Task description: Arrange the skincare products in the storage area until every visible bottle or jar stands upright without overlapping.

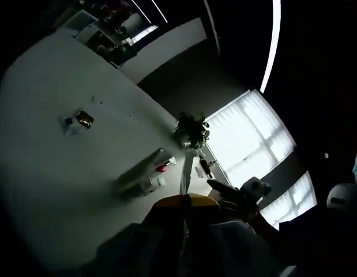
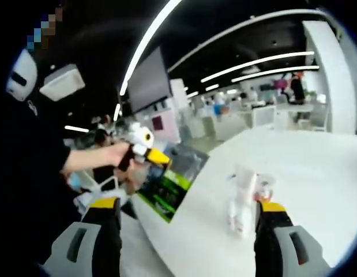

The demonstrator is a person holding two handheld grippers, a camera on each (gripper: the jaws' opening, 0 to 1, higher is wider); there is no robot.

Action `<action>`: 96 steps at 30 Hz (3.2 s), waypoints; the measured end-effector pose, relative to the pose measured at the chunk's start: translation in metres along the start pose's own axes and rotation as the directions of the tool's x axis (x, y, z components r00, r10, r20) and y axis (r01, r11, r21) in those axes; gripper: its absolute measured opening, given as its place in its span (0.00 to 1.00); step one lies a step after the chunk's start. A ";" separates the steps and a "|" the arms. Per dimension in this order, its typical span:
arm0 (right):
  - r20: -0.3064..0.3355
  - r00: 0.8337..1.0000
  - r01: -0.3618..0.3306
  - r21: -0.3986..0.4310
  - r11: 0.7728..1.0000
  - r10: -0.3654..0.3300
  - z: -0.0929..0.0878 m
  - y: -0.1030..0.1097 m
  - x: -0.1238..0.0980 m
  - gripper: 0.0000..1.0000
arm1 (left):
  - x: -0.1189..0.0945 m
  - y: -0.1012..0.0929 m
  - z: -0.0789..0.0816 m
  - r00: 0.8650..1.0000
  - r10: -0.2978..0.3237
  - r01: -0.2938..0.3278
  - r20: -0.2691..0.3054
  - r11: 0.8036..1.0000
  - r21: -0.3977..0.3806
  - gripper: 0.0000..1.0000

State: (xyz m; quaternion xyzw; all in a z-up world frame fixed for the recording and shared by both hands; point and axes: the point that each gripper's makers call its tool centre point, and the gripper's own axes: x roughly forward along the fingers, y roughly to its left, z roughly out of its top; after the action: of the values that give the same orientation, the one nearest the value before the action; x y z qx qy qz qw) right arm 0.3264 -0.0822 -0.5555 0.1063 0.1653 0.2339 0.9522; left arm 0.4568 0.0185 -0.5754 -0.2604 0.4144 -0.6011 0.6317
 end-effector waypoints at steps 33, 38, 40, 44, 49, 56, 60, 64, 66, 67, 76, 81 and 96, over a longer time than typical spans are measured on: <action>-0.004 0.993 0.119 0.121 0.985 -0.119 -0.032 -0.038 -0.013 0.99 | 0.063 0.110 0.004 0.986 0.118 -0.132 -0.114 0.983 -0.124 0.04; 0.000 0.991 0.129 0.129 0.983 -0.130 -0.033 -0.043 -0.015 0.99 | 0.069 0.126 -0.002 0.978 0.152 -0.171 -0.144 0.976 -0.134 0.04; 0.009 0.991 0.130 0.137 0.982 -0.132 -0.032 -0.043 -0.016 0.99 | 0.072 0.131 -0.005 0.974 0.165 -0.186 -0.152 0.973 -0.134 0.04; 0.040 0.991 0.122 0.160 0.980 -0.129 -0.029 -0.042 -0.017 0.99 | 0.078 0.138 -0.005 0.973 0.174 -0.196 -0.153 0.970 -0.147 0.04; 0.022 0.990 0.135 0.161 0.978 -0.141 -0.034 -0.044 -0.018 0.99 | 0.087 0.145 -0.006 0.973 0.175 -0.200 -0.151 0.965 -0.169 0.04; 0.026 0.989 0.141 0.171 0.975 -0.148 -0.034 -0.045 -0.018 0.99 | 0.096 0.154 -0.008 0.965 0.189 -0.224 -0.184 0.956 -0.192 0.04; 0.028 0.988 0.147 0.175 0.974 -0.154 -0.035 -0.046 -0.018 0.99 | 0.097 0.161 -0.010 0.958 0.205 -0.244 -0.201 0.950 -0.193 0.04; 0.038 0.986 0.150 0.190 0.970 -0.160 -0.034 -0.046 -0.018 0.99 | 0.097 0.167 -0.012 0.949 0.224 -0.265 -0.223 0.947 -0.179 0.04; 0.039 0.986 0.150 0.194 0.969 -0.161 -0.035 -0.045 -0.017 0.99 | 0.098 0.169 -0.013 0.944 0.231 -0.276 -0.236 0.944 -0.181 0.03; 0.038 0.986 0.151 0.194 0.969 -0.161 -0.035 -0.045 -0.017 0.99 | 0.098 0.170 -0.013 0.943 0.232 -0.278 -0.239 0.943 -0.182 0.03; 0.036 0.986 0.154 0.201 0.967 -0.164 -0.036 -0.046 -0.017 0.99 | 0.100 0.175 -0.015 0.937 0.253 -0.300 -0.241 0.936 -0.182 0.02; 0.030 0.986 0.154 0.204 0.967 -0.164 -0.037 -0.047 -0.017 0.99 | 0.101 0.177 -0.015 0.936 0.261 -0.307 -0.236 0.933 -0.187 0.02; 0.030 0.987 0.150 0.202 0.968 -0.159 -0.037 -0.049 -0.019 0.99 | 0.095 0.177 -0.017 0.924 0.292 -0.332 -0.246 0.933 -0.141 0.11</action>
State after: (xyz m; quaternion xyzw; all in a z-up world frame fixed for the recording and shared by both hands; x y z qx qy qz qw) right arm 0.3174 -0.1292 -0.5982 0.1934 0.1738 0.1388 0.9556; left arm 0.5328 -0.0459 -0.7501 -0.1783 0.5707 -0.4777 0.6437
